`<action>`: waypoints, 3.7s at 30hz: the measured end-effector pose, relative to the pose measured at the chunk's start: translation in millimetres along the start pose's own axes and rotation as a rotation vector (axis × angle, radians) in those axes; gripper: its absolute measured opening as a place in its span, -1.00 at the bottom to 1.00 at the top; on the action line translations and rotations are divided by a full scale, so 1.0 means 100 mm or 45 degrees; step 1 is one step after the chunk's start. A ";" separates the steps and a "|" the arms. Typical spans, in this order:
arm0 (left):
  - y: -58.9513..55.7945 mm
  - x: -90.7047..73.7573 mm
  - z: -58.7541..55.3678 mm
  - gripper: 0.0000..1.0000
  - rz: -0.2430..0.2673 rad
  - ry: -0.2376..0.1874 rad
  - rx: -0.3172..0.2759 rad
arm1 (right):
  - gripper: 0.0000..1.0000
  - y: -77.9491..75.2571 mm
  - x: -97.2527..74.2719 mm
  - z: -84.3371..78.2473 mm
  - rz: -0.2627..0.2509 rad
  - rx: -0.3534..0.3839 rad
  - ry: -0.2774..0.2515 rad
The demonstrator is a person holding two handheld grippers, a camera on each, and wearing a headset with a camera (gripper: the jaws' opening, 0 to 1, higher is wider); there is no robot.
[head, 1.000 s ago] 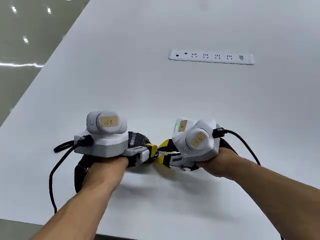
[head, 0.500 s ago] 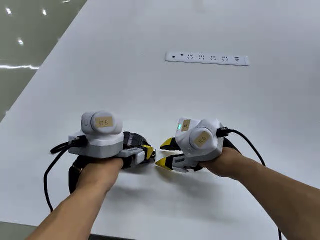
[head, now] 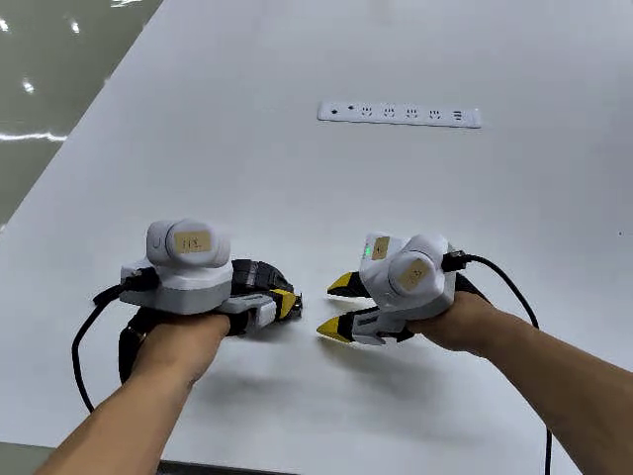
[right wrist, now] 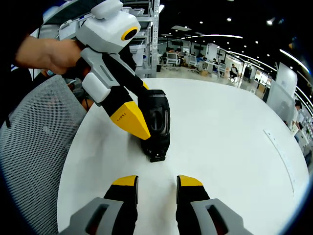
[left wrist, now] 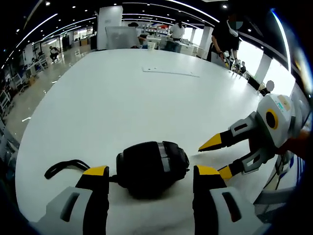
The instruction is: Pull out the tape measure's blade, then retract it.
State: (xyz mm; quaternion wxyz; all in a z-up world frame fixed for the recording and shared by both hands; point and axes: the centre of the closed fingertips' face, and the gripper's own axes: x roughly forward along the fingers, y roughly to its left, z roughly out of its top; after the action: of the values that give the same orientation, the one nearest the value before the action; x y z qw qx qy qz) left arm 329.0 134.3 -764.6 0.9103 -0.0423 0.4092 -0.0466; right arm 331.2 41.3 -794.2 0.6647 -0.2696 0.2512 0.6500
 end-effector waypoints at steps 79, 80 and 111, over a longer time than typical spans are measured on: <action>-0.18 -0.54 -0.29 0.94 -0.339 -0.268 0.410 | 0.54 0.32 -1.25 -0.62 -0.487 0.489 -0.237; -0.18 -0.54 -0.28 0.96 -0.340 -0.273 0.407 | 0.56 0.33 -1.26 -0.61 -0.492 0.491 -0.243; -0.22 -0.64 -0.31 0.98 -0.383 -0.306 0.413 | 0.98 0.46 -1.37 -0.68 -0.548 0.574 -0.266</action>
State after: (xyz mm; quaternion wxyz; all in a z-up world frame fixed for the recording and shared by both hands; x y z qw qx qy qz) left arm 262.8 119.3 -735.5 0.9301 0.0389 0.2742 -0.2412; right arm 282.0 -104.6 -751.7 0.8519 -0.0944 0.2563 0.4468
